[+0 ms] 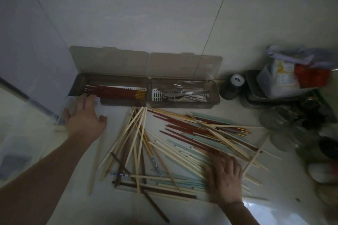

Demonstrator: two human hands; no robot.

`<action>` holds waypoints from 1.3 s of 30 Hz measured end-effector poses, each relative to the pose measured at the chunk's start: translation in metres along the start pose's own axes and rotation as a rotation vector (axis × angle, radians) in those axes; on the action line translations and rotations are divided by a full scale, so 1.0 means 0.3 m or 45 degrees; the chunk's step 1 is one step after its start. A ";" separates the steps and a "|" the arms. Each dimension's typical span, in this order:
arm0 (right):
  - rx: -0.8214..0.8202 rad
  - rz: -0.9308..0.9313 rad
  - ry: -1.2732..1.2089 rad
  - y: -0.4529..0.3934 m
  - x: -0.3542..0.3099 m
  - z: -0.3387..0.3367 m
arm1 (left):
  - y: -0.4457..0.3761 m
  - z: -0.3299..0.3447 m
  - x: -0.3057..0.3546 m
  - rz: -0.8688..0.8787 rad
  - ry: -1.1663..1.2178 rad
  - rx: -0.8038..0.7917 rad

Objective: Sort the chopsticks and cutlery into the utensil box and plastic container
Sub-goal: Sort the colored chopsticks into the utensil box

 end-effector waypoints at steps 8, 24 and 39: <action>-0.022 -0.103 -0.056 0.018 0.015 0.003 | 0.000 -0.008 0.005 0.017 0.014 0.011; -0.197 0.081 0.070 -0.131 0.006 -0.078 | -0.003 -0.002 -0.004 0.030 0.002 0.032; -0.648 0.100 0.443 -0.163 -0.105 -0.105 | 0.004 -0.003 -0.008 0.007 0.047 0.036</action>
Point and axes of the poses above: each hand's wrist, its own y-axis away from the middle knuckle, its own z-axis out of the palm, x = y × z, the point moved 7 cm from there along -y, towards the middle knuckle, and after that the axes turned 12 degrees about -x, right-handed, at the moved point
